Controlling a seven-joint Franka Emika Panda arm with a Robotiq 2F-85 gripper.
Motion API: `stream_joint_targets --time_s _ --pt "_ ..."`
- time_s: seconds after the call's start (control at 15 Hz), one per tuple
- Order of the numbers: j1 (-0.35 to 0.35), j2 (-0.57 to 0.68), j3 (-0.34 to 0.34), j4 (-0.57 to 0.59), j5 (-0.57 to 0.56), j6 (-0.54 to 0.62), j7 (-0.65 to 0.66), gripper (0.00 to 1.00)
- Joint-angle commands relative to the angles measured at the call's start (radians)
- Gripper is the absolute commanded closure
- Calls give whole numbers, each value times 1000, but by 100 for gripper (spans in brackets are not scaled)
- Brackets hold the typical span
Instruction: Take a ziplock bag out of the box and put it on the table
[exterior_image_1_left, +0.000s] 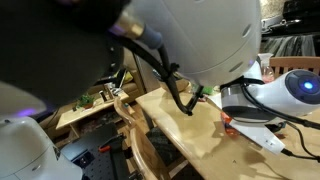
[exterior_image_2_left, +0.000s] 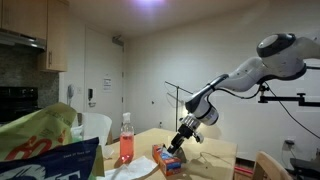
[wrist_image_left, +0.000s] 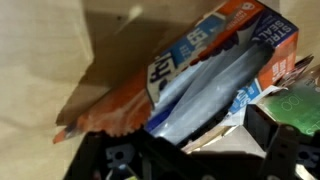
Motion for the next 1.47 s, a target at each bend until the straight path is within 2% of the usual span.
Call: stream_joint_targets --time_s 0.0,0.07,0.2,0.4,0.93,1.07,1.4 --pt "7 27 6 44 23 -11 15 7" --pt "5 34 8 50 24 -13 14 4" --pt "7 42 7 60 22 -16 14 5" --pt "6 52 9 72 20 -23 10 15" --pt "2 55 17 69 12 -10 -10 79" --pt "6 49 14 61 9 2 -13 47" --pt "12 41 19 44 2 24 -26 11"
